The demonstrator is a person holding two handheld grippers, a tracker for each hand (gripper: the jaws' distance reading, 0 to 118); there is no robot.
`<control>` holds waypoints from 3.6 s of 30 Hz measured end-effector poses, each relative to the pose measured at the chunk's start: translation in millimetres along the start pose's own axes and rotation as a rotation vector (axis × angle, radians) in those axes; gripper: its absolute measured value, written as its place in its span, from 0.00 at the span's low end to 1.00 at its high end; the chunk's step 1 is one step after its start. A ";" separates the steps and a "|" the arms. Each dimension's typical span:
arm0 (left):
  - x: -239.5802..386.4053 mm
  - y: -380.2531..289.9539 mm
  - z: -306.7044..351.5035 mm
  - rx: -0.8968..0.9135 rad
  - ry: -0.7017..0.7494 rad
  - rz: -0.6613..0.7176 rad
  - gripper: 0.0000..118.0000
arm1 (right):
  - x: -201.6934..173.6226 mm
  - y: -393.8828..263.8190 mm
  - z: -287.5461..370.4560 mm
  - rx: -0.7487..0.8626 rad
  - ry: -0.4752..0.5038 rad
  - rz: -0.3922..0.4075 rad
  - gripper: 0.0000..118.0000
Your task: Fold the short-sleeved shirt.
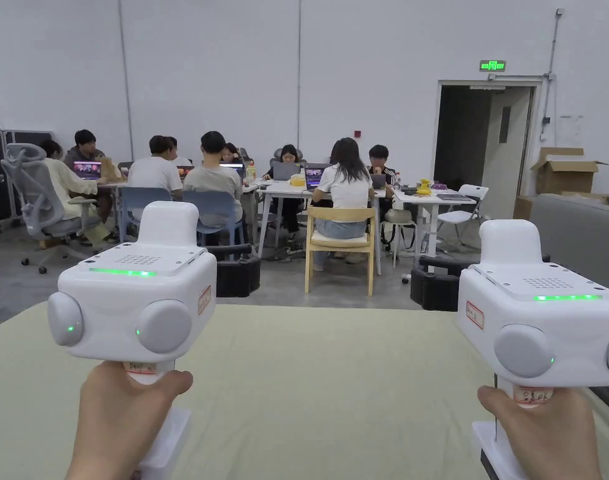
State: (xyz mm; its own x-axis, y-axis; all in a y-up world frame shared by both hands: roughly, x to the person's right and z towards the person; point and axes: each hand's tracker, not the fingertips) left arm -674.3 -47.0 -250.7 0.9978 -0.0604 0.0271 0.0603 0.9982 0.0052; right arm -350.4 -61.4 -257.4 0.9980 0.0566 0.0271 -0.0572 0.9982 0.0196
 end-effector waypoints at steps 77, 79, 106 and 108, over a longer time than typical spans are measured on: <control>-258.0 -244.7 70.1 -0.576 0.296 0.185 0.86 | -296.8 -138.8 -25.3 -0.285 0.535 0.098 0.03; -238.5 -274.4 30.5 -0.637 0.231 0.170 0.86 | -284.8 -151.1 -40.1 -0.322 0.501 0.113 0.03; -240.2 -379.6 -93.7 -0.672 0.071 0.482 0.05 | -153.0 -297.7 -83.9 -0.706 0.428 -0.102 0.03; -210.4 -344.8 -102.8 -0.662 0.064 0.350 0.05 | -124.1 -278.0 -70.9 -0.663 0.375 -0.093 0.03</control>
State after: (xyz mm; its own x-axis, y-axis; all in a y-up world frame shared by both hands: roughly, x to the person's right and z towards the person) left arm -902.1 -378.0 -360.9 0.9602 0.2407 -0.1415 -0.2768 0.7538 -0.5959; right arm -456.5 -344.4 -337.1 0.9468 -0.1432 -0.2882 -0.0627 0.7963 -0.6017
